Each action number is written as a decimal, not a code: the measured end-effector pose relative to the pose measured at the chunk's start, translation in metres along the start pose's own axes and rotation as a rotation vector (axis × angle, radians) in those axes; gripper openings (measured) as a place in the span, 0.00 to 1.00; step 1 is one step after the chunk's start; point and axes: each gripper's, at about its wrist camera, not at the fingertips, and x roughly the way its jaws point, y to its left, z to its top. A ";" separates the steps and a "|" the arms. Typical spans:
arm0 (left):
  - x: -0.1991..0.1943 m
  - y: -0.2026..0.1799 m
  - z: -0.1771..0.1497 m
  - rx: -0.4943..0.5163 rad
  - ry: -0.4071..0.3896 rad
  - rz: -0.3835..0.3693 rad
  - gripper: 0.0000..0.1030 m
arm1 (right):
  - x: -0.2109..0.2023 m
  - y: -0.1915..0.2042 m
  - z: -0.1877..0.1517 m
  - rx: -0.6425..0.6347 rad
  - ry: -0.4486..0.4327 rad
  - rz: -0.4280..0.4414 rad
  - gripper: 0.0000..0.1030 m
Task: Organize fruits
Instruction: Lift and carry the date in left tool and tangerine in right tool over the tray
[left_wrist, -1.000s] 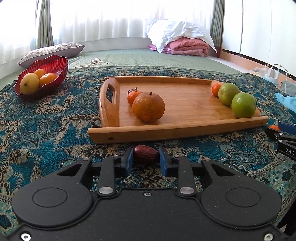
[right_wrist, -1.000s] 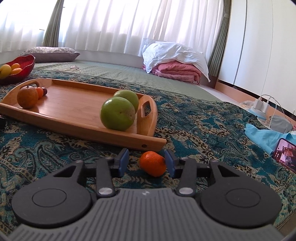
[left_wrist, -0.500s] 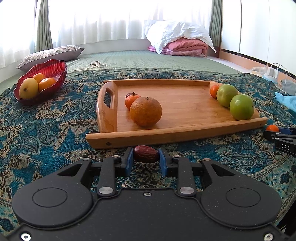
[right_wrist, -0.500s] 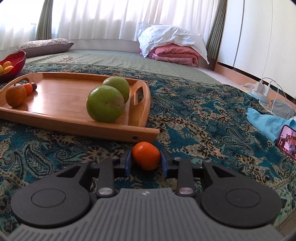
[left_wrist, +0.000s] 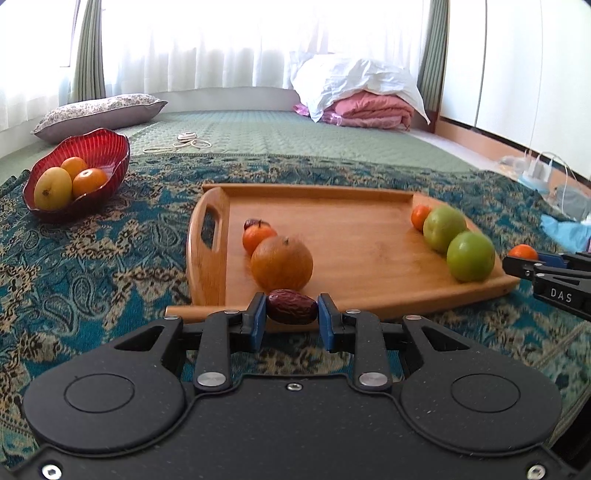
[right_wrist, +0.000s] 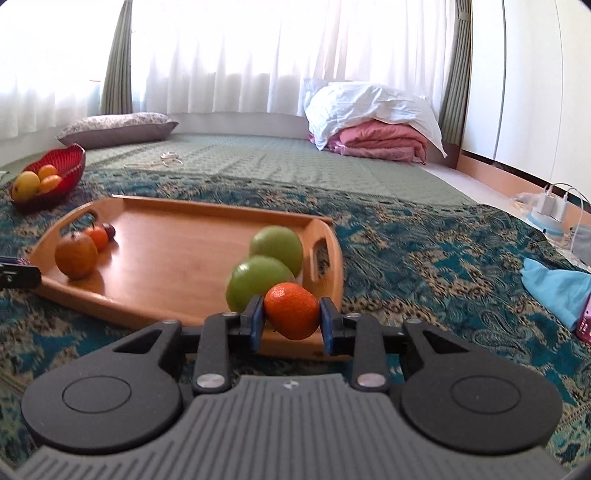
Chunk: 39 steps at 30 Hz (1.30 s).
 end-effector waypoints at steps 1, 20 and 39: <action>0.000 -0.001 0.003 -0.002 -0.005 0.002 0.27 | 0.001 0.002 0.004 0.002 -0.004 0.006 0.34; 0.055 -0.022 0.081 -0.033 -0.011 -0.014 0.27 | 0.048 0.036 0.068 -0.009 -0.022 0.093 0.35; 0.129 -0.012 0.099 -0.073 0.128 -0.027 0.27 | 0.111 0.033 0.083 0.088 0.133 0.155 0.35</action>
